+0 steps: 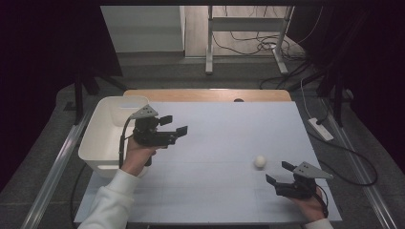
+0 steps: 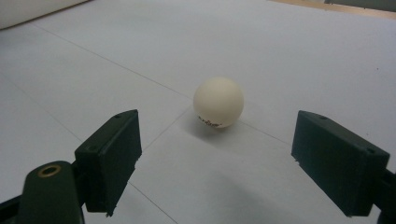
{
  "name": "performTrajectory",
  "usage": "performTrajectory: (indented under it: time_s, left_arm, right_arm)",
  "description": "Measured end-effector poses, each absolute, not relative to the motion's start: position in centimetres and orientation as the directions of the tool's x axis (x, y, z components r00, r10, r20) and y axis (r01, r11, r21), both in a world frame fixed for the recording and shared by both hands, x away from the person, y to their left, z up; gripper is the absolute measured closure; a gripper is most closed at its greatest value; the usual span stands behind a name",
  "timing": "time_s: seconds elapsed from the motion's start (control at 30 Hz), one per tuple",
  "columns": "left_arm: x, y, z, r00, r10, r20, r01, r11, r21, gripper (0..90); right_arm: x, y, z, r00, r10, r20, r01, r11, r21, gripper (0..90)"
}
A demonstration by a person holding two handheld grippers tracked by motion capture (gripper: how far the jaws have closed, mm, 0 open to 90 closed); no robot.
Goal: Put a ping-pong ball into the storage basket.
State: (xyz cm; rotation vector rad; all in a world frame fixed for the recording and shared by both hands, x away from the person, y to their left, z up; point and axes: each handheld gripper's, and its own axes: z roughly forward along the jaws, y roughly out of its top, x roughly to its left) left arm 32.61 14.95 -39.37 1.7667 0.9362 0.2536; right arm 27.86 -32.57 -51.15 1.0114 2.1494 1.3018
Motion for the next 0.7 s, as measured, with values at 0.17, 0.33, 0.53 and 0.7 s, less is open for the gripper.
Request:
performTrajectory:
  time_s: [0.17,0.33,0.53,0.7]
  left_arm:
    - [32.7,13.9,-40.1,0.686,0.680,-0.259,0.474,-0.148,0.868,21.1]
    - [32.5,12.9,-40.6,0.701,0.670,-0.243,0.473,-0.183,0.862,21.1]
    - [32.6,12.2,-40.8,0.711,0.660,-0.241,0.470,-0.192,0.862,21.2]
    - [32.9,11.4,-41.2,0.721,0.652,-0.237,0.467,-0.204,0.861,21.2]
  right_arm:
    - [27.9,-32.5,-51.1,-0.644,0.765,0.008,0.358,0.292,0.887,16.0]
    - [28.0,-32.6,-51.1,-0.644,0.765,0.012,0.359,0.288,0.888,16.0]
    - [28.0,-32.6,-51.0,-0.644,0.765,0.011,0.358,0.289,0.888,16.0]
    - [28.1,-32.7,-51.0,-0.643,0.766,0.020,0.363,0.281,0.888,15.9]
